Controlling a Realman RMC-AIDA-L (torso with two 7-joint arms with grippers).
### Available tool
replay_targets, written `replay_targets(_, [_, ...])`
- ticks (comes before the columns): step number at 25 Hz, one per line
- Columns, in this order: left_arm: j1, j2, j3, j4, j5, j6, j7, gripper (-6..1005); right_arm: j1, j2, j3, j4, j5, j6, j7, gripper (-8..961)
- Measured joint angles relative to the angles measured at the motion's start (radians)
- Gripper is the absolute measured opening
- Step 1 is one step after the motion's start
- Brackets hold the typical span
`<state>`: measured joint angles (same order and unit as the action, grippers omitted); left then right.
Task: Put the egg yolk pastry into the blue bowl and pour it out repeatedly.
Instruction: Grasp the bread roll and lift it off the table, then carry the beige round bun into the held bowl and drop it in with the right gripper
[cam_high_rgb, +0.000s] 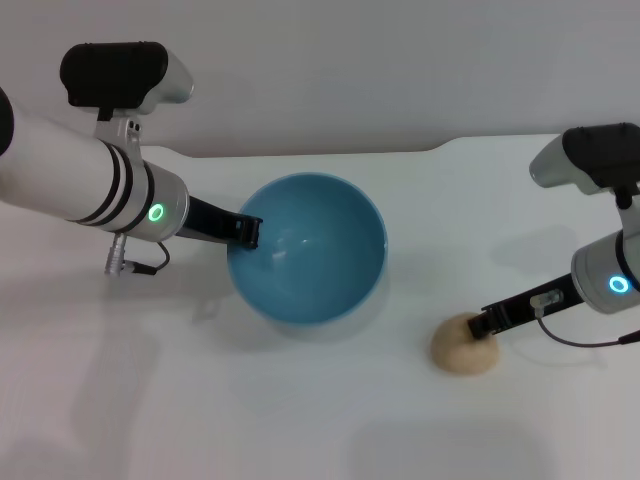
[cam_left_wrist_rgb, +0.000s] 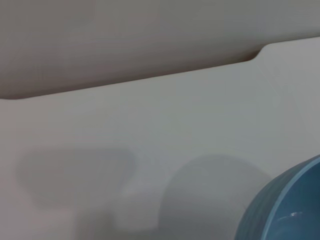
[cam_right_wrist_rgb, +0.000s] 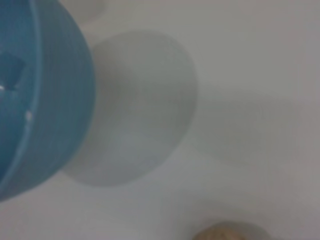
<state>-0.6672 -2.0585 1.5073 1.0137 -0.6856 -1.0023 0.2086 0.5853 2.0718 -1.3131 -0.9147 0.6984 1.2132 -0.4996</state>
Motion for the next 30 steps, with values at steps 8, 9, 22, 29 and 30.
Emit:
replay_targets(8, [-0.001,0.001,0.001,0.003,0.002,-0.044,0.034,10,-0.036,-0.005,0.033,-0.181,0.188,0.166,-0.129,31])
replay_targets(9, [-0.002,0.001,0.001,0.003,0.002,-0.047,0.041,10,-0.038,-0.005,0.042,-0.196,0.216,0.185,-0.147,24])
replay_targets(22, [-0.011,0.002,0.002,0.002,0.003,-0.05,0.054,9,-0.033,-0.008,0.205,-0.272,0.582,0.296,-0.297,6])
replay_targets(29, [-0.019,0.001,0.002,0.002,0.003,-0.06,0.054,9,0.017,-0.014,0.206,-0.105,0.572,0.249,-0.319,3])
replay_targets(30, [-0.019,0.001,0.002,0.002,0.003,-0.06,0.054,9,0.017,-0.014,0.206,-0.105,0.572,0.249,-0.319,3])
